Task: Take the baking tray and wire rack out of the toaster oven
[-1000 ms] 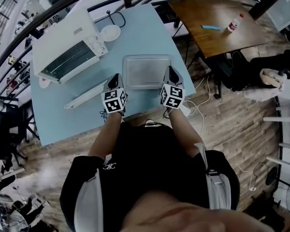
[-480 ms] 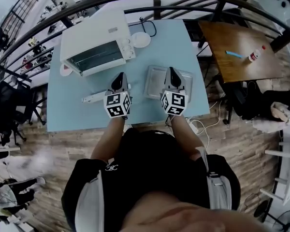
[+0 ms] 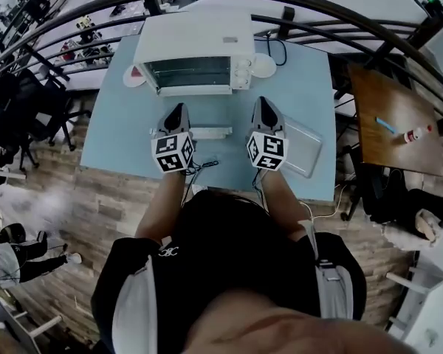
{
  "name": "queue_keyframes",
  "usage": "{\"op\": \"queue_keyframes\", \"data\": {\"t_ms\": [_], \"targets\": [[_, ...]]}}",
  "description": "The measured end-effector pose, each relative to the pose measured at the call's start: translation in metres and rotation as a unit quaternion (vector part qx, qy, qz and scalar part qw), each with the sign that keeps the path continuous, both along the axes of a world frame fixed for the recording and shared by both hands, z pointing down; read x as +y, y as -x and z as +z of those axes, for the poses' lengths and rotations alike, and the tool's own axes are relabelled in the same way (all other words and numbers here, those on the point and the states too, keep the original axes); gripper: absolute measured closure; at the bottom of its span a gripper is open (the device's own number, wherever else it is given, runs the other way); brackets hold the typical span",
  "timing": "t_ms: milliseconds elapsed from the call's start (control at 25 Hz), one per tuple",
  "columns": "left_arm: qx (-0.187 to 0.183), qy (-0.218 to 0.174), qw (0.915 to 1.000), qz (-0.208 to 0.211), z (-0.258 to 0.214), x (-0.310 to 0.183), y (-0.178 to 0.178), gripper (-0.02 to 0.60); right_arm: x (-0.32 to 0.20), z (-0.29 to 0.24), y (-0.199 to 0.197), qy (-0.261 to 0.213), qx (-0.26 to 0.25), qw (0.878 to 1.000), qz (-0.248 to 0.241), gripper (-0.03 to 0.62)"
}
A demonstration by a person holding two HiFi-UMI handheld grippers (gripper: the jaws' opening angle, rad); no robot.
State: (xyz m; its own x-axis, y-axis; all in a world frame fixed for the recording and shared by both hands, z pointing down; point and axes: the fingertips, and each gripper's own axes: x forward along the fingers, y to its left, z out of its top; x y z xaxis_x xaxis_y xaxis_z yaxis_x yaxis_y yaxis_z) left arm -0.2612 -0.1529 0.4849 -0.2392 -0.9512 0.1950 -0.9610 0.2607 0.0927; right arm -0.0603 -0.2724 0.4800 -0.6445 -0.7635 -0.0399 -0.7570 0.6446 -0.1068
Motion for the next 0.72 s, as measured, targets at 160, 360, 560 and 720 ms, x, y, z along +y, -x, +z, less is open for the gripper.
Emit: {"op": "queue_keyframes", "data": {"t_ms": [160, 360, 560, 720], "targets": [[0.005, 0.005, 0.9995, -0.03, 0.003, 0.015, 0.035, 0.563, 0.002, -0.003, 0.042, 0.002, -0.003, 0.999, -0.034, 0.592], [0.01, 0.004, 0.9985, -0.054, 0.005, 0.022, 0.072, 0.563, 0.003, -0.004, 0.085, 0.003, 0.001, 0.998, -0.061, 0.592], [0.014, 0.005, 0.9983, -0.056, 0.007, 0.017, 0.099, 0.563, -0.002, -0.001, 0.113, 0.005, 0.011, 0.998, -0.067, 0.592], [0.054, 0.019, 0.9973, -0.045, 0.016, 0.003, 0.118, 0.561, -0.015, 0.009, 0.128, 0.047, -0.012, 0.997, -0.058, 0.592]]}}
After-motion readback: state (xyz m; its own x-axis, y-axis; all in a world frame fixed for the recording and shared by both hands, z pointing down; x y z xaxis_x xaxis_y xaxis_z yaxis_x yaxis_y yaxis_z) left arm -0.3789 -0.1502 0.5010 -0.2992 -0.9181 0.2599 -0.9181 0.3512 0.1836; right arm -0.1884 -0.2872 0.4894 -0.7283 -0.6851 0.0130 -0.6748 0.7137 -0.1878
